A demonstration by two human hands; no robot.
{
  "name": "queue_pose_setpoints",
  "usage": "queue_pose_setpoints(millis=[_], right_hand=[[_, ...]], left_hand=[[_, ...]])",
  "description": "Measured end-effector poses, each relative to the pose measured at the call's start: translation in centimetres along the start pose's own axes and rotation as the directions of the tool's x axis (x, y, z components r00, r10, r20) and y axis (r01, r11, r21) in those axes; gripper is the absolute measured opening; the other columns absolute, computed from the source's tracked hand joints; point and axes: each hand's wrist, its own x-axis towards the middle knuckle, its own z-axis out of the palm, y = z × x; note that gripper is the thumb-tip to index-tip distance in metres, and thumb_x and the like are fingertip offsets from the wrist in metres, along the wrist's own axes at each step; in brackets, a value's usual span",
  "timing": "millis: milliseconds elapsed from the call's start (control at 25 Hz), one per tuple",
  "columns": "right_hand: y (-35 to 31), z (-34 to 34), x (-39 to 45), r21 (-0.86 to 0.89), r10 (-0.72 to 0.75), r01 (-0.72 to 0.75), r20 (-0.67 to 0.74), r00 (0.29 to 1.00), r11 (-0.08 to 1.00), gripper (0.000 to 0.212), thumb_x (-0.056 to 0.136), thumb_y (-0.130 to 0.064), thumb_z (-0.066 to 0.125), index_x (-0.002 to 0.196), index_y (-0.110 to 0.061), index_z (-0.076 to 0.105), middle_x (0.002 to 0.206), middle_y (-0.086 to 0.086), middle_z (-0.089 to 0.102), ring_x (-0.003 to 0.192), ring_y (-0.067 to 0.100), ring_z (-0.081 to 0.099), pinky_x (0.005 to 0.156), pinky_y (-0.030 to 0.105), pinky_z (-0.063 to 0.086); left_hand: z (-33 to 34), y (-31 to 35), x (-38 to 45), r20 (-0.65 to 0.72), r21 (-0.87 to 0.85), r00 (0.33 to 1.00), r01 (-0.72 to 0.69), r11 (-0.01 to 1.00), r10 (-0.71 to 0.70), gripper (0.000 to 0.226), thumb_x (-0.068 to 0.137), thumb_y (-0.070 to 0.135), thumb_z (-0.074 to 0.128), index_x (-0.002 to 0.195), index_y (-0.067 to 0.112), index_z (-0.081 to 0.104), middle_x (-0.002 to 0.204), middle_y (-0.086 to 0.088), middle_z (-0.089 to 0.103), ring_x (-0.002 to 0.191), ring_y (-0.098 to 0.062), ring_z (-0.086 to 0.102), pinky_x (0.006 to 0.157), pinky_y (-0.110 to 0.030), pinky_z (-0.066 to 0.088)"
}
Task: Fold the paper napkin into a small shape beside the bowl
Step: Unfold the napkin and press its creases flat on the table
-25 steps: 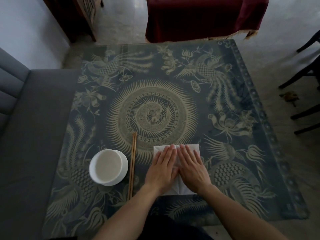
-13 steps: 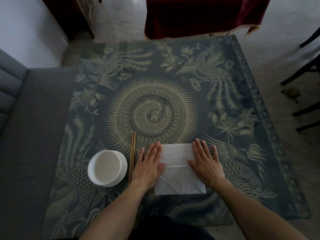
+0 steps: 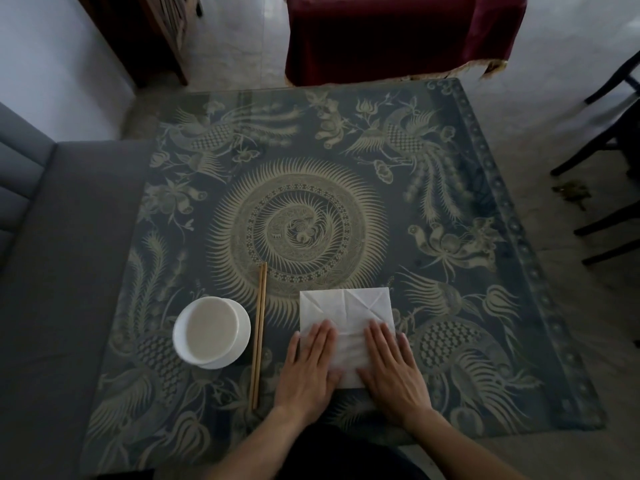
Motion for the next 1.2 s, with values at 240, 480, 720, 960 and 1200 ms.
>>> queue_pose_setpoints(millis=[240, 480, 720, 960, 1200], right_hand=[[3.1, -0.3, -2.0, -0.012, 0.106, -0.106, 0.024, 0.994, 0.994, 0.072, 0.097, -0.057, 0.021, 0.152, -0.01, 0.02, 0.16, 0.006, 0.016, 0.148, 0.02, 0.003, 0.116, 0.05, 0.011], [3.3, -0.4, -2.1, -0.011, 0.107, -0.106, 0.044, 0.993, 0.994, 0.073, 0.096, -0.057, 0.023, 0.153, -0.013, 0.017, 0.161, 0.004, 0.013, 0.148, 0.019, -0.001, 0.116, 0.052, 0.008], [3.4, -0.3, -2.1, -0.001, 0.087, -0.087, 0.034, 0.996, 0.996, 0.074, 0.096, -0.059, 0.021, 0.153, -0.013, 0.015, 0.161, 0.003, 0.011, 0.148, 0.019, 0.0, 0.116, 0.052, 0.006], [3.2, -0.5, -1.7, 0.058, 0.16, -0.157, -0.045, 0.986, 0.986, 0.073, 0.096, -0.058, 0.022, 0.153, -0.013, 0.019, 0.16, 0.005, 0.02, 0.147, 0.022, 0.012, 0.117, 0.047, 0.012], [3.4, -3.9, 4.3, 0.14, 0.427, -0.417, -0.052, 0.903, 0.898, 0.068, 0.091, -0.061, 0.044, 0.145, -0.022, 0.036, 0.135, 0.002, 0.048, 0.121, 0.026, 0.042, 0.095, 0.047, 0.039]], left_hand=[[-0.4, -2.5, -2.4, 0.035, 0.017, 0.995, 0.098, 0.995, -0.099, 0.07, 0.098, 0.051, 0.025, 0.153, 0.009, 0.018, 0.161, -0.007, 0.014, 0.148, -0.02, 0.005, 0.114, -0.054, 0.013], [-0.5, -3.0, -3.2, 0.053, 0.024, 0.991, 0.124, 0.992, -0.125, 0.073, 0.097, 0.055, 0.027, 0.154, 0.011, 0.016, 0.162, -0.005, 0.012, 0.149, -0.02, 0.006, 0.115, -0.054, 0.013], [-0.5, -3.1, -3.2, 0.049, 0.061, 0.992, 0.11, 0.992, -0.113, 0.073, 0.098, 0.057, 0.025, 0.154, 0.011, 0.014, 0.162, -0.005, 0.01, 0.148, -0.02, 0.008, 0.115, -0.053, 0.011], [-1.2, -3.1, -2.4, -0.03, 0.005, 0.999, 0.036, 0.999, -0.036, 0.072, 0.1, 0.052, 0.033, 0.154, 0.01, 0.012, 0.164, -0.005, 0.006, 0.149, -0.021, 0.005, 0.116, -0.049, 0.007], [-3.4, -3.2, 1.7, -0.128, 0.004, 0.988, -0.086, 0.996, 0.086, 0.044, 0.092, 0.038, 0.058, 0.13, 0.016, 0.052, 0.134, -0.008, 0.052, 0.125, -0.028, 0.045, 0.114, -0.046, 0.021]])
